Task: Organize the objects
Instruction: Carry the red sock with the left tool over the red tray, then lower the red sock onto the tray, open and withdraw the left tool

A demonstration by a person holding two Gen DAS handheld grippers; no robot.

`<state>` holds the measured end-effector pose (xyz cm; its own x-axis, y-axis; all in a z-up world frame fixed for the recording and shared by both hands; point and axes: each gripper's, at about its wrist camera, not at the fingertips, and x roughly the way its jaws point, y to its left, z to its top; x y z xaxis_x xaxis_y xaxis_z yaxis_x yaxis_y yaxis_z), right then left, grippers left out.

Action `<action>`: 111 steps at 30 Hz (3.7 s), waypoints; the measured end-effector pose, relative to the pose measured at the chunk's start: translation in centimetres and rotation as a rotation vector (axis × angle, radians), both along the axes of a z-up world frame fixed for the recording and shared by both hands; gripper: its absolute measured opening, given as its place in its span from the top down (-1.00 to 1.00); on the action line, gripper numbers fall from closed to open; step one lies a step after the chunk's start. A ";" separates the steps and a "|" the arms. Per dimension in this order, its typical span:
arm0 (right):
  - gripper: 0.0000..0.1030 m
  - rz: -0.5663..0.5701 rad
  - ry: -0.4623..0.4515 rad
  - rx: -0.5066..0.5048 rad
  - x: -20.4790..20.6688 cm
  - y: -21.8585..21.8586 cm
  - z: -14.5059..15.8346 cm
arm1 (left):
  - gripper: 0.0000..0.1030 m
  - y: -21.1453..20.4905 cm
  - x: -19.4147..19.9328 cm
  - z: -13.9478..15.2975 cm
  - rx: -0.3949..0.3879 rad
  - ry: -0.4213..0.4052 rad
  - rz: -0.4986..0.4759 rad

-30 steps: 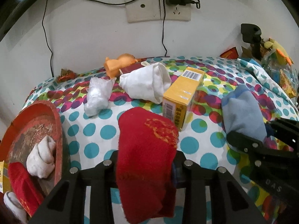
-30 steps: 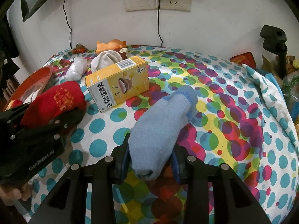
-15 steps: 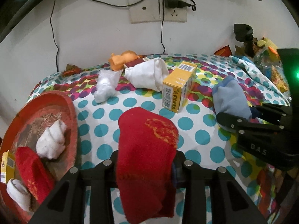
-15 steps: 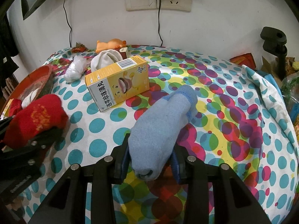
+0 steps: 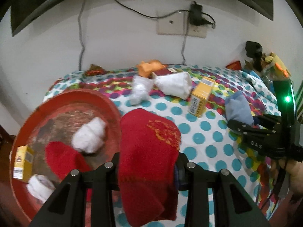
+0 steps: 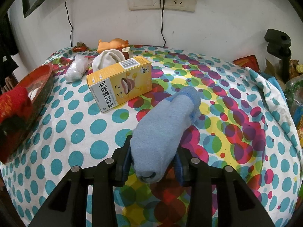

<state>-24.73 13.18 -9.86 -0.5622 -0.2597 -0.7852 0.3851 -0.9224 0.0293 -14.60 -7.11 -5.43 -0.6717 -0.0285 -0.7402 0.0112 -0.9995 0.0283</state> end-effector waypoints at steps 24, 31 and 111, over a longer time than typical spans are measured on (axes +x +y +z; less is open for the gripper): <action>0.27 -0.001 0.000 0.002 0.0 -0.1 0.0 | 0.30 -15.2 0.0 1.4 -0.034 -0.031 0.280; 0.26 -0.001 0.000 0.001 0.0 -0.1 0.0 | 0.30 -18.2 -1.0 0.0 -0.028 -0.077 0.339; 0.36 0.013 0.049 0.091 0.5 -1.0 0.2 | -0.08 -16.6 15.6 1.1 -0.057 0.027 0.395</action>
